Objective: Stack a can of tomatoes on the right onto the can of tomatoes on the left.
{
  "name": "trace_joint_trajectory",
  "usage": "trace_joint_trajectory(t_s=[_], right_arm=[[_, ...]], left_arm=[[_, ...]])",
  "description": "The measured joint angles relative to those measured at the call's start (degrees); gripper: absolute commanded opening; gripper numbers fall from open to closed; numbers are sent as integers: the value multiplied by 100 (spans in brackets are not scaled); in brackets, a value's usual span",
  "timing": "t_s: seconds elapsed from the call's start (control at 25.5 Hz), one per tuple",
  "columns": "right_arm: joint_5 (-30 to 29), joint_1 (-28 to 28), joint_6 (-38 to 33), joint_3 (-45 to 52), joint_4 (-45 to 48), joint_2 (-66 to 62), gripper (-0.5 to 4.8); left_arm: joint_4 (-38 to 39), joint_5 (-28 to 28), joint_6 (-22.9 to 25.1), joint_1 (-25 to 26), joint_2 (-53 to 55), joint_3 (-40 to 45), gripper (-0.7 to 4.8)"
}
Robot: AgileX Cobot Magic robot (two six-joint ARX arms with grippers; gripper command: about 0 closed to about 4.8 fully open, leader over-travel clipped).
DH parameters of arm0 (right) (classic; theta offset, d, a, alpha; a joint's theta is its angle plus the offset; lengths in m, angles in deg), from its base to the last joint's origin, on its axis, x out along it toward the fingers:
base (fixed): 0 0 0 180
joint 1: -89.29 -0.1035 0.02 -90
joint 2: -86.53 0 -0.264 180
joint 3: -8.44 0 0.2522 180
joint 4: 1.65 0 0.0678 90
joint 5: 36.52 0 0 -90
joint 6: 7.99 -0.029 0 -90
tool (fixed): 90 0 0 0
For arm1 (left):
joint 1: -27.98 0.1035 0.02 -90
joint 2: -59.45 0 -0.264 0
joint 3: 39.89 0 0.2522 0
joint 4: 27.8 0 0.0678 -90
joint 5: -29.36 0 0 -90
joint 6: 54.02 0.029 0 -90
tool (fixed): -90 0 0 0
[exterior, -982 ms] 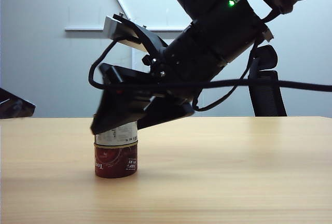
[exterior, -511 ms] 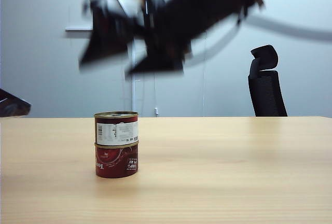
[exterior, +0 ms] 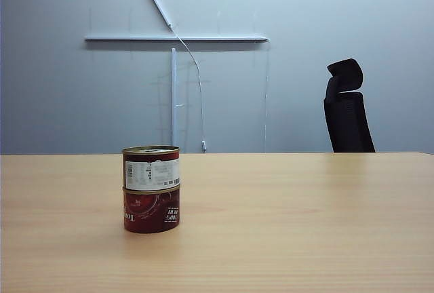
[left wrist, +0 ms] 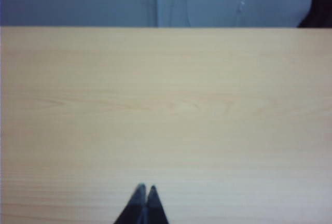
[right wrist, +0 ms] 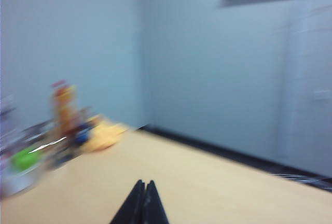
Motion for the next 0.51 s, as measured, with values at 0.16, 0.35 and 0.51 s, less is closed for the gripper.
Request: trace_joint_trajectory(t_s=[0.16,0.35,0.51], right_arm=[[719,297,219,57,-848,730,-5],[966,645,236,437,-1311,1460,-5],[977,739,216,955,-1478,1965,-4]], left_arm=[[-57,-87,0,66,-118,-13,-4],[-26,-39,0,39,-120,-7,-4],[-24,-37,0,11,-120,-7,-4]])
